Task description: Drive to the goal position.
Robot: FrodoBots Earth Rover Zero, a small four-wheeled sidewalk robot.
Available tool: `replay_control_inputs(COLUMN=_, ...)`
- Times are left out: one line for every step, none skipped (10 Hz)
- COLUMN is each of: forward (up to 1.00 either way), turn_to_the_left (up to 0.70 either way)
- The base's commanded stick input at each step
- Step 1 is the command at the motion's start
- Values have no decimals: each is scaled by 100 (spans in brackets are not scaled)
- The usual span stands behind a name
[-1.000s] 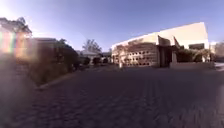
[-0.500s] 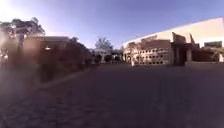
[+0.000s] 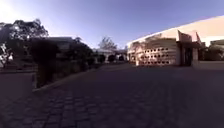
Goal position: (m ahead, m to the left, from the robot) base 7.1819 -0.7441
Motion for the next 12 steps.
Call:
replay_control_inputs(forward=85, turn_to_the_left=0)
replay_control_inputs(forward=85, turn_to_the_left=0)
replay_control_inputs(forward=85, turn_to_the_left=0)
replay_control_inputs(forward=85, turn_to_the_left=0)
replay_control_inputs(forward=85, turn_to_the_left=0)
replay_control_inputs(forward=85, turn_to_the_left=0)
replay_control_inputs(forward=85, turn_to_the_left=0)
replay_control_inputs(forward=85, turn_to_the_left=0)
replay_control_inputs(forward=85, turn_to_the_left=0)
replay_control_inputs(forward=85, turn_to_the_left=0)
replay_control_inputs(forward=85, turn_to_the_left=0)
replay_control_inputs(forward=85, turn_to_the_left=0)
